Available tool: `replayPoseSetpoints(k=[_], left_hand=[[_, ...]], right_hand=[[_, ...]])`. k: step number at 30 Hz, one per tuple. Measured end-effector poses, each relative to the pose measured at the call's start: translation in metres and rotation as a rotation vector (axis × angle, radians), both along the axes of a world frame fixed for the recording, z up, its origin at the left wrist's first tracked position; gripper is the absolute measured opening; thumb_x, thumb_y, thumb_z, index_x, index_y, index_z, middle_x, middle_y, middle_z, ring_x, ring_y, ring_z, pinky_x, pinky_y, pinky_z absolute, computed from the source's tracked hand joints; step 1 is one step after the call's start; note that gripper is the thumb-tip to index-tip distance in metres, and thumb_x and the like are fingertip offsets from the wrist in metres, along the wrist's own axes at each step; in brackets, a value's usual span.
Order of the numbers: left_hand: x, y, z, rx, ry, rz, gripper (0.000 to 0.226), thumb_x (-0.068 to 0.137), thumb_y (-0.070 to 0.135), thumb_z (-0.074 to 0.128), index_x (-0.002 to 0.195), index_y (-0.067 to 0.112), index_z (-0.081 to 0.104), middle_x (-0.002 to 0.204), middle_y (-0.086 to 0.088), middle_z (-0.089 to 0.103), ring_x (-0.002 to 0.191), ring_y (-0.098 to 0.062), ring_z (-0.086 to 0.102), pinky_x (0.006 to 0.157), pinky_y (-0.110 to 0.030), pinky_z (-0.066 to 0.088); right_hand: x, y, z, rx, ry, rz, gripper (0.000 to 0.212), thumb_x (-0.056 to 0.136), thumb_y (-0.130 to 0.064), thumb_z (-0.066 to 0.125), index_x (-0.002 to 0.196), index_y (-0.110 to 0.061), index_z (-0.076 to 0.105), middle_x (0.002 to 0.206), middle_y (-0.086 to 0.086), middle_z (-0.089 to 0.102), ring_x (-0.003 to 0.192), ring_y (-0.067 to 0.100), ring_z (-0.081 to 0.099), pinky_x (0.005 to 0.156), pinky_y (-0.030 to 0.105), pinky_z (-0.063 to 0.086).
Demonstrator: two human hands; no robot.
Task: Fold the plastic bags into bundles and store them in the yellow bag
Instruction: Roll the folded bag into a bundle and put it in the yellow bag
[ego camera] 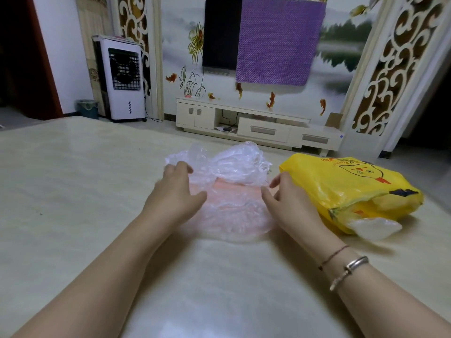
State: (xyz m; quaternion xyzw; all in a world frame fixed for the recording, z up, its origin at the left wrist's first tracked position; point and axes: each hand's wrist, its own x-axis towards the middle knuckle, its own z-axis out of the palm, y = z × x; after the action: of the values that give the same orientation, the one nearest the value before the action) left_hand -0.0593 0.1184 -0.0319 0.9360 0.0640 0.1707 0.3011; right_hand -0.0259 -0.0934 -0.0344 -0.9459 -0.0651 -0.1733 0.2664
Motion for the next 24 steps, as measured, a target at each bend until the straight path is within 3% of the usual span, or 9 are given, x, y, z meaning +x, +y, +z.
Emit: replayPoseSetpoints(k=[2, 4, 7, 10, 13, 20, 24], left_hand=[[-0.003, -0.005, 0.007, -0.055, -0.147, -0.093, 0.048, 0.089, 0.029, 0.06, 0.133, 0.025, 0.043, 0.14, 0.005, 0.035, 0.129, -0.022, 0.03, 0.094, -0.028, 0.032], [-0.005, -0.012, 0.009, 0.018, -0.244, -0.264, 0.039, 0.095, 0.029, 0.051, 0.134, 0.023, 0.049, 0.148, 0.007, 0.035, 0.136, -0.016, 0.022, 0.101, -0.023, 0.021], [-0.004, -0.02, -0.009, 0.259, -0.071, -0.419, 0.051, 0.102, 0.036, 0.039, 0.149, 0.017, 0.033, 0.16, 0.003, 0.019, 0.148, -0.015, 0.01, 0.116, -0.025, 0.008], [0.0, -0.017, -0.024, 0.422, 0.212, -0.431, 0.07, 0.098, 0.055, 0.026, 0.155, 0.021, 0.005, 0.163, 0.006, -0.005, 0.149, -0.013, -0.005, 0.121, -0.035, 0.004], [0.001, -0.008, -0.026, 0.447, 0.356, -0.427, 0.083, 0.089, 0.071, 0.02, 0.155, 0.027, -0.005, 0.162, 0.011, -0.01, 0.149, -0.012, -0.009, 0.121, -0.04, 0.001], [0.004, -0.002, -0.023, 0.476, 0.413, -0.434, 0.09, 0.082, 0.079, 0.025, 0.154, 0.033, -0.002, 0.161, 0.015, -0.011, 0.148, -0.01, -0.012, 0.121, -0.044, -0.002], [-0.003, 0.0, -0.016, 0.228, 0.301, -0.442, 0.077, 0.088, 0.068, 0.037, 0.154, 0.032, 0.017, 0.161, 0.014, 0.007, 0.149, -0.008, 0.001, 0.121, -0.041, 0.0]], right_hand=[[-0.006, 0.0, 0.0, -0.122, -0.159, 0.088, 0.021, 0.095, -0.021, 0.046, 0.114, -0.013, 0.049, 0.107, 0.005, 0.058, 0.1, 0.024, 0.055, 0.079, 0.038, 0.045], [-0.01, 0.004, 0.003, -0.145, -0.219, 0.24, 0.03, 0.095, -0.012, 0.043, 0.125, -0.012, 0.05, 0.126, 0.005, 0.054, 0.121, 0.021, 0.047, 0.097, 0.031, 0.037], [-0.014, 0.014, -0.004, -0.222, -0.058, 0.414, 0.045, 0.102, -0.02, 0.036, 0.146, -0.011, 0.033, 0.153, 0.004, 0.033, 0.145, 0.014, 0.021, 0.112, 0.022, 0.016], [-0.012, 0.017, -0.018, -0.373, 0.157, 0.466, 0.057, 0.104, -0.033, 0.028, 0.153, -0.011, 0.009, 0.162, 0.004, 0.006, 0.148, 0.012, 0.002, 0.117, 0.025, 0.003], [-0.007, 0.015, -0.022, -0.503, 0.288, 0.453, 0.064, 0.102, -0.045, 0.021, 0.154, -0.015, -0.003, 0.162, -0.001, -0.007, 0.148, 0.008, -0.007, 0.12, 0.03, -0.001], [-0.004, 0.011, -0.021, -0.553, 0.309, 0.447, 0.067, 0.098, -0.057, 0.018, 0.154, -0.026, -0.002, 0.161, -0.008, -0.009, 0.147, 0.005, -0.008, 0.12, 0.032, -0.001], [-0.012, 0.003, -0.018, -0.341, 0.238, 0.507, 0.066, 0.098, -0.055, 0.029, 0.154, -0.027, 0.007, 0.161, -0.011, 0.004, 0.146, 0.001, -0.002, 0.12, 0.026, 0.001]])
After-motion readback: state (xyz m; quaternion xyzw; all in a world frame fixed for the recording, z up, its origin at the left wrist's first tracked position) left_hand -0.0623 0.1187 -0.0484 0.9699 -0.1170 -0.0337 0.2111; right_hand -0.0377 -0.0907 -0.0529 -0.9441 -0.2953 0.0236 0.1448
